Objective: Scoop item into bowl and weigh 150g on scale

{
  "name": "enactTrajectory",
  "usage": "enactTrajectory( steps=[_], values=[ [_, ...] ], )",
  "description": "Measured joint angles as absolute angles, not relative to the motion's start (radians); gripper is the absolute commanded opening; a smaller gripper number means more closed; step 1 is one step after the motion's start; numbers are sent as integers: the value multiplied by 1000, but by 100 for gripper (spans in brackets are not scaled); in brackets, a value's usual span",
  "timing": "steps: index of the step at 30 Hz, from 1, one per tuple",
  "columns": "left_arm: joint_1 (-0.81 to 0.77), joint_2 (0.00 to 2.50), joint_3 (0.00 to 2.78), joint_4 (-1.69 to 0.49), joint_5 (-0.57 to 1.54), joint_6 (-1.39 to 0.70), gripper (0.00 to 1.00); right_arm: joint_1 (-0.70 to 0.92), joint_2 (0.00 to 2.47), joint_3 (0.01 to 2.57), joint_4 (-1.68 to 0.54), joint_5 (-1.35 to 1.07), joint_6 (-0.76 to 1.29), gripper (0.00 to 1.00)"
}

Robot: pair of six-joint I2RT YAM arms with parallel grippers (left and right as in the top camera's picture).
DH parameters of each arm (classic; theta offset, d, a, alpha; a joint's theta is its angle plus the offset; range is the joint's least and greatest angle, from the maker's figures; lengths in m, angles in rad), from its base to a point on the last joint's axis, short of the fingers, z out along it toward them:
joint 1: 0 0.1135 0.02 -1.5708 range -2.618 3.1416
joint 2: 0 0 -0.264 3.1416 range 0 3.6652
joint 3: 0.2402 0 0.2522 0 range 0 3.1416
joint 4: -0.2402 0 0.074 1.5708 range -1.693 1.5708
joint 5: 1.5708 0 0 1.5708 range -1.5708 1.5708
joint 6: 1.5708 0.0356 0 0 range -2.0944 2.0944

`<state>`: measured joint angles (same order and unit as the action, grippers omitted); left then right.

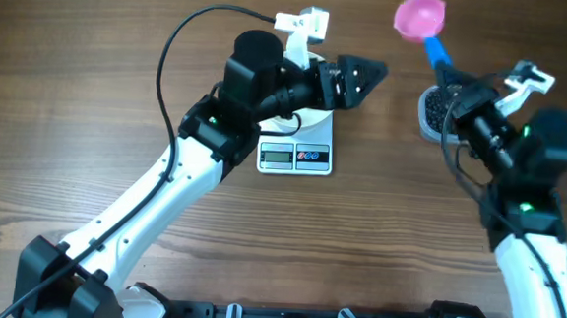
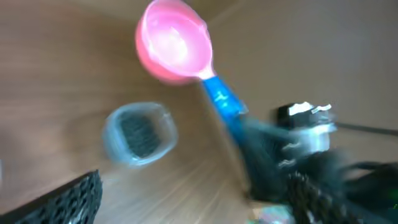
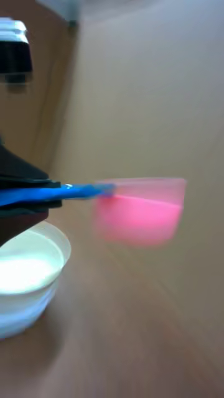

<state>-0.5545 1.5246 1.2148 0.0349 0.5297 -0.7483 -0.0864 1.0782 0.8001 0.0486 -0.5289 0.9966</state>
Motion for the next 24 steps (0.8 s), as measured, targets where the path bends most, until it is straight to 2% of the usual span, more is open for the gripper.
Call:
enactTrajectory(
  steps=[4, 7, 12, 19, 24],
  values=[
    [-527, 1526, 1384, -487, 339, -522, 100, -87, 1079, 1108, -466, -413, 740, 4],
    [-527, 1517, 1522, -672, 202, -392, 100, -88, 1083, 1249, -633, -358, 614, 4],
    [-529, 1511, 1531, -767, 146, -326, 100, -88, 1109, 1279, -756, -299, 508, 4],
    [-538, 1592, 1531, -1048, 127, -350, 100, -88, 1114, 1279, -831, -155, 554, 4],
    [-524, 1629, 1420, -1059, 101, -397, 100, -88, 1114, 1279, -840, -148, 528, 4]
  ],
)
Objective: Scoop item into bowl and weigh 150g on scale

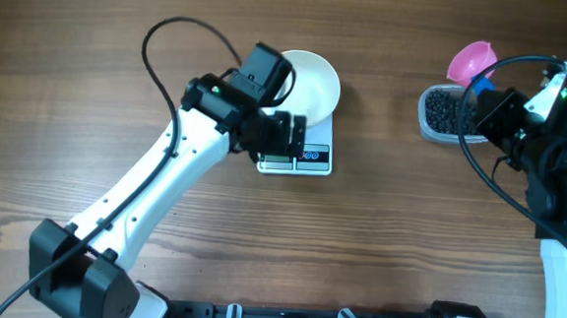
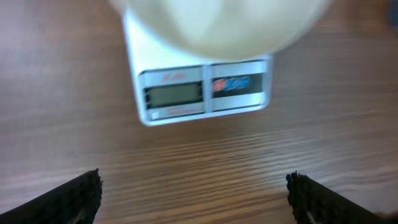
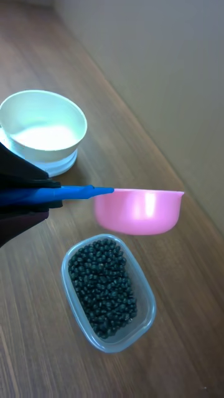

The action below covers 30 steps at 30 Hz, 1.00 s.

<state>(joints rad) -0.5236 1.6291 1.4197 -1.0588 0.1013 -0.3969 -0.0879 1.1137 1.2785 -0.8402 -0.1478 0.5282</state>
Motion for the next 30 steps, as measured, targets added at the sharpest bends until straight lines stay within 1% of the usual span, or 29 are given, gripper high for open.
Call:
enactTrajectory(
  steps=[2, 4, 7, 9, 12, 16, 20, 27, 30],
  values=[
    [-466, 1632, 1362, -1035, 98, -422, 100, -88, 1114, 1279, -841, -148, 518, 4],
    [-451, 1632, 1308, -943, 111, -432, 100, -88, 1114, 1279, -826, -148, 517, 4],
    [-517, 1634, 1242, -864, 115, -436, 100, -88, 1114, 1279, -823, -148, 514, 4],
    [-575, 1634, 1221, -819, 88, -437, 100, -88, 1114, 1279, -822, -148, 514, 4],
    [-607, 1634, 1196, -764, 25, -454, 100, -88, 1117, 1279, -822, -148, 510, 4],
    [-614, 1634, 1149, -713, -43, -504, 100, -88, 1135, 1279, -826, -147, 477, 4],
    [-614, 1635, 1069, -587, -99, -519, 100, -88, 1135, 1279, -803, -139, 465, 4],
    [-614, 1635, 1047, -499, -193, -522, 100, -88, 1135, 1279, -778, -136, 465, 4],
    [-618, 1635, 1024, -487, -196, -514, 100, -88, 1136, 1279, -777, -136, 458, 4]
  ],
)
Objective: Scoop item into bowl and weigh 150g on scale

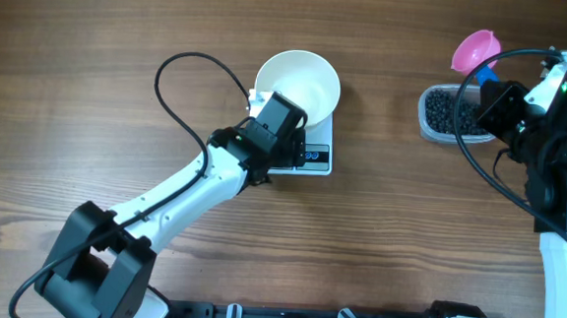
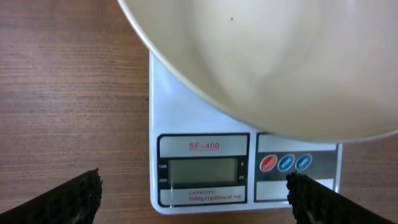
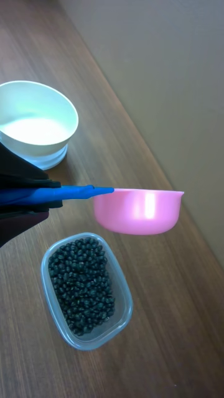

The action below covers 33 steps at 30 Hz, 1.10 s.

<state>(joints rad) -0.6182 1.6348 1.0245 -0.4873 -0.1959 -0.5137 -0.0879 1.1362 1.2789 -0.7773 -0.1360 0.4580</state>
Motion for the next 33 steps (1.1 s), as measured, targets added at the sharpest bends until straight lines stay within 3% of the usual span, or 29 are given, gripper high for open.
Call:
enactTrajectory(
  steps=[7, 19, 33],
  values=[
    [-739, 1635, 1005, -495, -251, -486, 100, -88, 1164, 1279, -775, -134, 447, 4],
    [-706, 1649, 937, -339, -266, -515, 100, -88, 1174, 1279, -761, -133, 447, 4],
    [-706, 1731, 937, -305, -291, -515, 100, -88, 1174, 1279, -757, -133, 443, 4]
  ],
)
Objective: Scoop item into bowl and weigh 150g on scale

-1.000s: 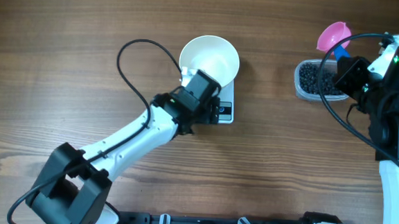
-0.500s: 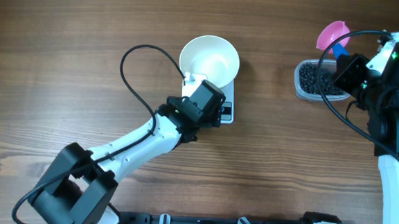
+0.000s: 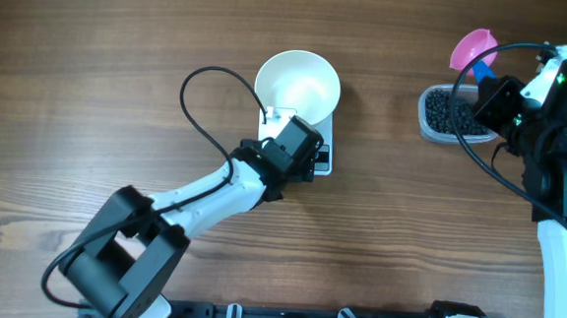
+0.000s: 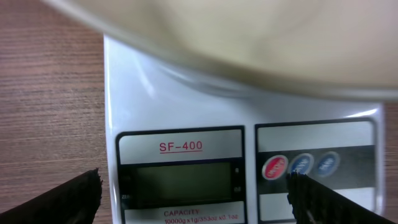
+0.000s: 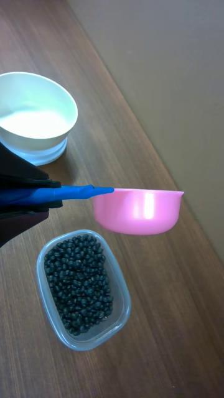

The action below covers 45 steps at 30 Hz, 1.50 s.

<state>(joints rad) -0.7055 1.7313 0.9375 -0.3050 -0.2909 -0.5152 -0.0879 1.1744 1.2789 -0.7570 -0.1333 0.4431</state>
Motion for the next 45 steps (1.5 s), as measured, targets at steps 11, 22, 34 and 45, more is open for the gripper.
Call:
enactTrajectory(
  steps=[11, 22, 34, 45],
  values=[
    [-703, 1769, 933, -253, -321, -515, 100, -88, 1174, 1279, -756, -133, 440, 4],
    [-698, 1771, 933, -264, -327, -516, 100, -88, 1174, 1279, -756, -133, 440, 4],
    [-698, 1774, 933, -262, -322, -516, 100, -88, 1174, 1279, -758, -133, 440, 4],
    [-696, 1780, 935, -265, -289, -530, 100, -88, 1174, 1279, -762, -133, 440, 4]
  ],
)
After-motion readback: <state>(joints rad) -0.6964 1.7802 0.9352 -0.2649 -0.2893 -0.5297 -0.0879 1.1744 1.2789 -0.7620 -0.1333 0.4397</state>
